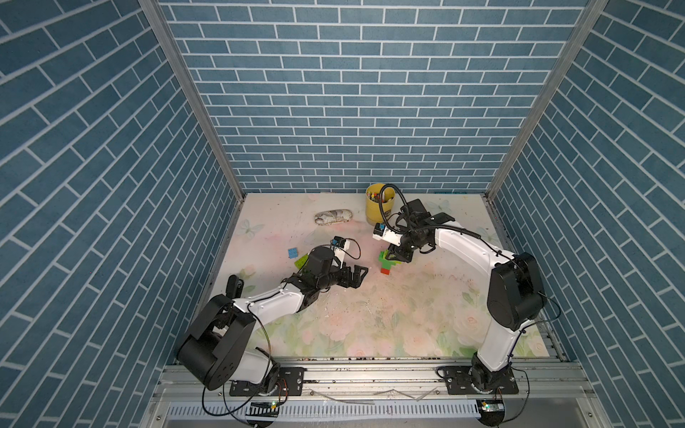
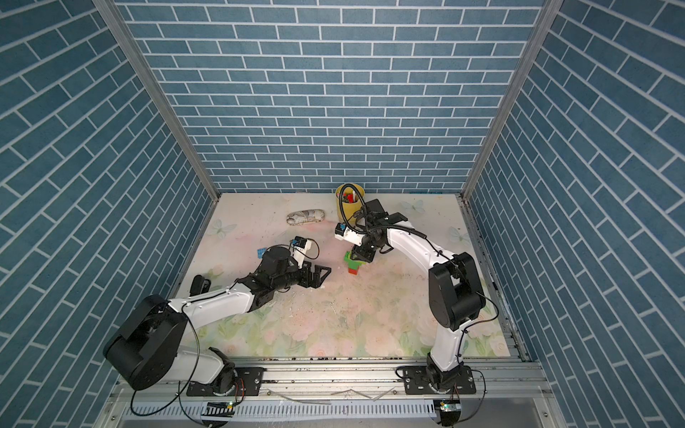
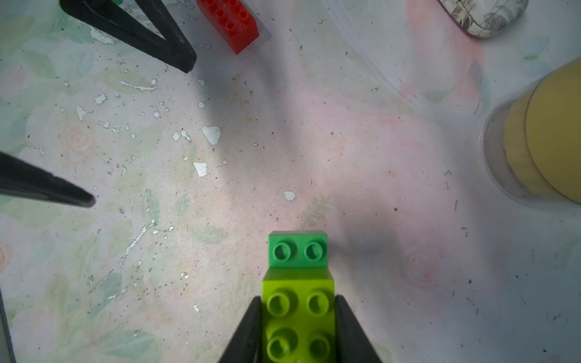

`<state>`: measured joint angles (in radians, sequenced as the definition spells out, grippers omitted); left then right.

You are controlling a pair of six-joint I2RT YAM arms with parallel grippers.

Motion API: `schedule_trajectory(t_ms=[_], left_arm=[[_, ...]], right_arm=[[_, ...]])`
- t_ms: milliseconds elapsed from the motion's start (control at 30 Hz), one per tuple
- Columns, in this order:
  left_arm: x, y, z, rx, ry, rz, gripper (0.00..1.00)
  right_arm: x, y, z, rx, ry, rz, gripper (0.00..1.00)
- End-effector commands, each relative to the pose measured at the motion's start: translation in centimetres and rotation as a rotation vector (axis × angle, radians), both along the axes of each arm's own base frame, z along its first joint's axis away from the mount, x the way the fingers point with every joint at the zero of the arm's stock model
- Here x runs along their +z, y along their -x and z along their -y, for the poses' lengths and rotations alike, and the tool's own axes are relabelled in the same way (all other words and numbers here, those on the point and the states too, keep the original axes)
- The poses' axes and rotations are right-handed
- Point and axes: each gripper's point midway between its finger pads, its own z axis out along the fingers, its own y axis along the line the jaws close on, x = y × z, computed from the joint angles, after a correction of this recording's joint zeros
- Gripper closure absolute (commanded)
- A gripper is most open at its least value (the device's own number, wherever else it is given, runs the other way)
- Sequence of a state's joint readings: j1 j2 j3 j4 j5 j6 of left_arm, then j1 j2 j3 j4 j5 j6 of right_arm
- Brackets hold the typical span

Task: Assemble a spoon with lego
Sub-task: Assemble the lego brick with the lego brick.

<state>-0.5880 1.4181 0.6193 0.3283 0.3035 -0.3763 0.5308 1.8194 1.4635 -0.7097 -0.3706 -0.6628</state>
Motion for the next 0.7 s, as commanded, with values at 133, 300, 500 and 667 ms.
schedule_trajectory(t_ms=[133, 300, 500, 667], left_arm=[[0.7, 0.0, -0.2, 0.0, -0.033, 0.019, 0.01], [0.4, 0.0, -0.4, 0.009, -0.052, 0.005, 0.01], [-0.3, -0.5, -1.9, 0.055, -0.146, -0.064, 0.01], [-1.4, -1.5, -5.2, 0.187, -0.254, -0.156, 0.01]], right_arm=[[-1.6, 1.2, 1.2, 0.009, 0.072, -0.081, 0.59], [-0.4, 0.8, 0.8, 0.004, 0.051, -0.055, 0.39], [0.1, 0.2, 1.0, -0.01, 0.057, -0.019, 0.29], [2.3, 0.3, 1.2, -0.03, 0.024, 0.037, 0.19]])
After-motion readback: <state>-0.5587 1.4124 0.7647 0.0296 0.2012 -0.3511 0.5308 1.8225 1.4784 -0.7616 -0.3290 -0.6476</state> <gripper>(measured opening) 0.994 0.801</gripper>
